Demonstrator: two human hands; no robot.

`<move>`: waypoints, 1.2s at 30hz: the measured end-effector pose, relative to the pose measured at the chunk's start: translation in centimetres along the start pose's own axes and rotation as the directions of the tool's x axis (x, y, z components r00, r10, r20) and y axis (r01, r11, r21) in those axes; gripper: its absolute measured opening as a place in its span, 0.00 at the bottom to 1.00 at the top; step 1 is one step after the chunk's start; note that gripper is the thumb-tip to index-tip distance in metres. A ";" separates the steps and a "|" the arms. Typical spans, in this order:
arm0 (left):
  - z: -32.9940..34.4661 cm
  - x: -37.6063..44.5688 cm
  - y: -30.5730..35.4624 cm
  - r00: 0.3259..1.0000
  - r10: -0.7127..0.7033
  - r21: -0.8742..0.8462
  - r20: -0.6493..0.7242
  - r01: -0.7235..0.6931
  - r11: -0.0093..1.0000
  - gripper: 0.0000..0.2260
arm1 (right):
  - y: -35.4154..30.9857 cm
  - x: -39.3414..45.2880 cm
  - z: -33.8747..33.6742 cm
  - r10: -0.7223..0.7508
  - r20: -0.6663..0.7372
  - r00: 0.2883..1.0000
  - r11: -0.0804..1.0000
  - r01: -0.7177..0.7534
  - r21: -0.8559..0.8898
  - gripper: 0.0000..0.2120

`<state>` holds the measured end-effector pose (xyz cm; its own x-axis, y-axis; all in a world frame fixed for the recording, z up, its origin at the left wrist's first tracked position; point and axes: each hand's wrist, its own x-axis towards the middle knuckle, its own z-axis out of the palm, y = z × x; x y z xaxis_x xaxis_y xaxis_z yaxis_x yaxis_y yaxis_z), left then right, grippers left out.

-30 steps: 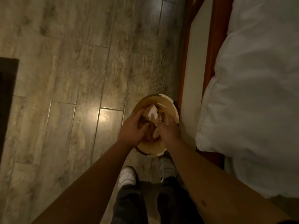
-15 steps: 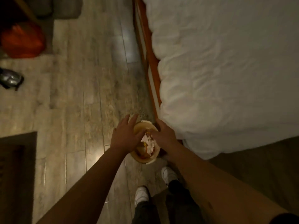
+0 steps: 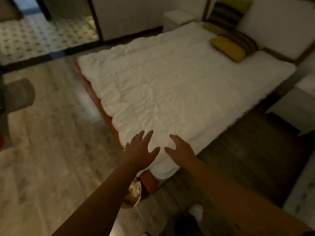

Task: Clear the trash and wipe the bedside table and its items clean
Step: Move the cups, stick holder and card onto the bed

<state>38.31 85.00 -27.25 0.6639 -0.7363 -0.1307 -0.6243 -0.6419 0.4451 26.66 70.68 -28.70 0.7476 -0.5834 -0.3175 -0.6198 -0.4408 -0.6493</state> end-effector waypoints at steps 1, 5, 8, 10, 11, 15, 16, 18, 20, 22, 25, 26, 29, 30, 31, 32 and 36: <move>0.0 0.9 2.5 0.999 0.044 0.022 0.012 -0.044 0.999 0.33 | 0.9 -0.6 -2.3 0.032 -0.038 0.999 0.999 -0.032 0.003 0.31; 0.9 4.4 12.3 0.971 0.220 0.096 0.094 -0.229 0.969 0.34 | 5.6 -2.2 -10.6 0.142 -0.168 0.975 0.990 -0.138 0.038 0.32; 2.3 7.6 20.4 0.927 0.344 0.128 0.152 -0.363 0.923 0.34 | 10.4 -3.4 -17.1 0.254 -0.280 0.926 0.967 -0.251 0.047 0.32; 3.4 9.5 25.2 0.895 0.413 0.143 0.172 -0.437 0.888 0.35 | 13.6 -3.9 -21.0 0.302 -0.332 0.894 0.952 -0.301 0.054 0.32; 4.0 10.4 27.6 0.872 0.453 0.158 0.184 -0.482 0.862 0.35 | 15.3 -4.1 -22.8 0.320 -0.353 0.879 0.946 -0.316 0.071 0.32; 6.3 13.6 36.0 0.788 0.571 0.232 0.230 -0.615 0.754 0.35 | 20.8 -4.8 -29.6 0.376 -0.403 0.834 0.917 -0.399 0.030 0.33; 7.1 14.5 38.7 0.766 0.593 0.244 0.250 -0.642 0.727 0.35 | 22.5 -5.2 -31.8 0.397 -0.436 0.808 0.902 -0.430 0.023 0.34; 8.4 15.8 42.7 0.743 0.607 0.239 0.284 -0.667 0.705 0.36 | 24.9 -6.2 -34.8 0.408 -0.485 0.774 0.876 -0.481 -0.029 0.36; 9.8 17.0 46.6 0.714 0.632 0.228 0.300 -0.697 0.679 0.37 | 27.3 -7.3 -37.9 0.387 -0.527 0.757 0.837 -0.528 -0.143 0.38; 11.0 18.0 49.8 0.685 0.662 0.226 0.305 -0.727 0.648 0.37 | 29.5 -7.9 -40.6 0.374 -0.544 0.751 0.795 -0.561 -0.229 0.39; 12.8 19.9 54.0 0.650 0.697 0.226 0.302 -0.759 0.611 0.37 | 32.5 -7.8 -43.7 0.390 -0.559 0.732 0.756 -0.601 -0.259 0.40; 13.4 20.8 55.4 0.641 0.706 0.226 0.301 -0.767 0.600 0.37 | 33.5 -7.5 -44.8 0.395 -0.570 0.721 0.749 -0.612 -0.255 0.41; 15.1 24.0 59.2 0.606 0.733 0.245 0.308 -0.795 0.555 0.37 | 36.2 -5.7 -47.5 0.413 -0.601 0.685 0.731 -0.642 -0.231 0.45; 15.7 25.3 60.4 0.594 0.741 0.247 0.313 -0.805 0.540 0.37 | 37.2 -4.8 -48.5 0.420 -0.607 0.675 0.725 -0.652 -0.222 0.46; 16.3 26.7 61.6 0.582 0.750 0.246 0.315 -0.813 0.528 0.37 | 38.1 -3.9 -49.5 0.427 -0.612 0.666 0.719 -0.660 -0.218 0.46; 16.9 28.5 63.2 0.571 0.758 0.244 0.316 -0.821 0.516 0.37 | 39.2 -2.7 -50.7 0.436 -0.618 0.654 0.710 -0.672 -0.210 0.45; 18.7 36.1 69.4 0.532 0.794 0.228 0.295 -0.846 0.482 0.37 | 42.9 2.9 -55.9 0.477 -0.630 0.613 0.688 -0.706 -0.166 0.44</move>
<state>11.24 9.92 -17.63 -0.2642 -0.9642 0.0231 -0.9564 0.2650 0.1228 -11.16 11.96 -18.85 0.0121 -0.9975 -0.0689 -0.9942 -0.0046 -0.1078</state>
